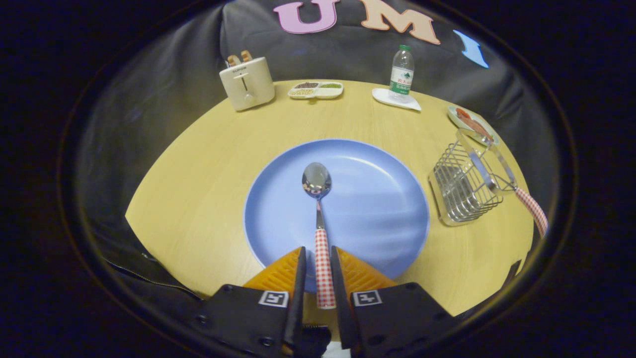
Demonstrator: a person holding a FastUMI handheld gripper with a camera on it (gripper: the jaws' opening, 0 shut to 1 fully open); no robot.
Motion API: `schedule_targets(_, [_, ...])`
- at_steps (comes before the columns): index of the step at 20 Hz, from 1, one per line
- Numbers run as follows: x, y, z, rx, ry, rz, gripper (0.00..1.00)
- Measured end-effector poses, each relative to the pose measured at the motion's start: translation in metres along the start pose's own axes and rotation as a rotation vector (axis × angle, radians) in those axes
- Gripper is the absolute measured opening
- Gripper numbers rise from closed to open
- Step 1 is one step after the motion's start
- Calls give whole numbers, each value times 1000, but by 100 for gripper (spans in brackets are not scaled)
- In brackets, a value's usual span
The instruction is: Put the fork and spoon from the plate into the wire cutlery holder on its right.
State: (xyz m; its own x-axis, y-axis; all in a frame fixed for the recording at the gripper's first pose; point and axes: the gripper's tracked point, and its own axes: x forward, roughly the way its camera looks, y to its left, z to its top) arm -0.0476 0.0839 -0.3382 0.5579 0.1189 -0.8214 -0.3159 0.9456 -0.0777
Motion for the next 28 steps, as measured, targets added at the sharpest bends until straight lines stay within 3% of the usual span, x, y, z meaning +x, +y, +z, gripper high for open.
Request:
schedule_targets(2, [-2, 2, 0, -22, 2, -2, 18])
schedule_targets(5, [-2, 1, -1, -39, 0, 0, 11])
schedule_targets(17, [-45, -11, 28, 57, -17, 18, 11])
schedule_targets(28, [-139, -100, 69, 154, 40, -37, 11])
